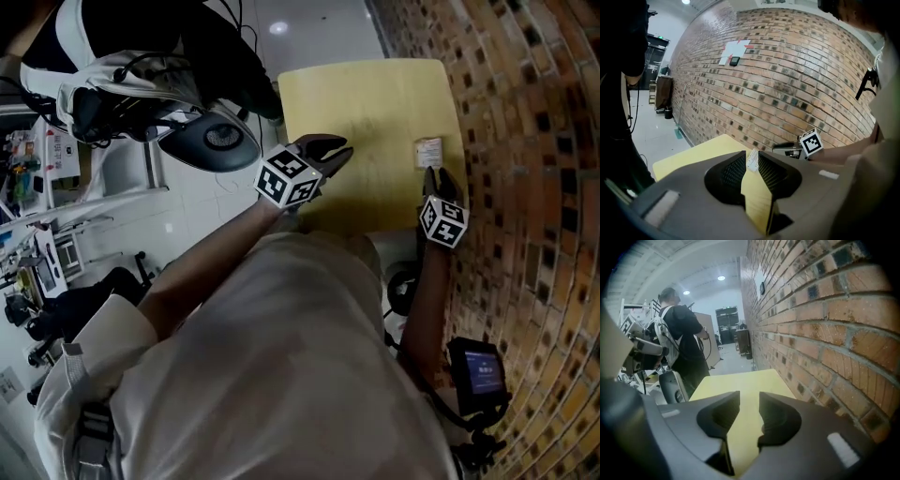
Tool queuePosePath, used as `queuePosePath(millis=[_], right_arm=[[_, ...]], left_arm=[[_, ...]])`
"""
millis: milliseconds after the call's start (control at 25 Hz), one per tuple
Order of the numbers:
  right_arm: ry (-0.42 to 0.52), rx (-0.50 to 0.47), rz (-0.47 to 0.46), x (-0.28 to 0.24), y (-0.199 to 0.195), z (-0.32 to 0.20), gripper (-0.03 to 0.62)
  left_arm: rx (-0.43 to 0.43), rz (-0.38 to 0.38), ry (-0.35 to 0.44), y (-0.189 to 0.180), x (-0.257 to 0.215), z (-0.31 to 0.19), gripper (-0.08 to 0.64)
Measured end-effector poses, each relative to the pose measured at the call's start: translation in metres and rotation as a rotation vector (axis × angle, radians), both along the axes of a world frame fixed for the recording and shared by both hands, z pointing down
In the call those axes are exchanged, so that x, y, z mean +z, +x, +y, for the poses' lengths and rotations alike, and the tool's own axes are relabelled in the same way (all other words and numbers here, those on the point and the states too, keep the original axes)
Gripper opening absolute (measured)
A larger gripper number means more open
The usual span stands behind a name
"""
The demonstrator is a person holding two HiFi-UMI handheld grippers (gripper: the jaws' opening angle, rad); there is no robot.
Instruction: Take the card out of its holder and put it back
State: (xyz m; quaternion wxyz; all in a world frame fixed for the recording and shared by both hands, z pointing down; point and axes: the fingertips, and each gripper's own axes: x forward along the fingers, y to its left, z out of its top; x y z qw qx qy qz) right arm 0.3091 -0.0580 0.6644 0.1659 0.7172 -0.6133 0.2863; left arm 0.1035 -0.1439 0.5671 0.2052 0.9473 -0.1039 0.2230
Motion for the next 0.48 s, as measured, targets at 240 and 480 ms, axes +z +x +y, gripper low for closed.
queuePosePath(millis=[240,480], right_arm=[[0.025,0.077,0.015,-0.042,-0.044,0.012,0.126],[0.121,0.183,0.043,-0.091,-0.081,0.029,0.120]], left_arm=[[0.034,0.022,0.011,-0.055,-0.020,-0.024,0.103],[0.066,0.069,0.031,-0.099,-0.037,-0.044,0.103]])
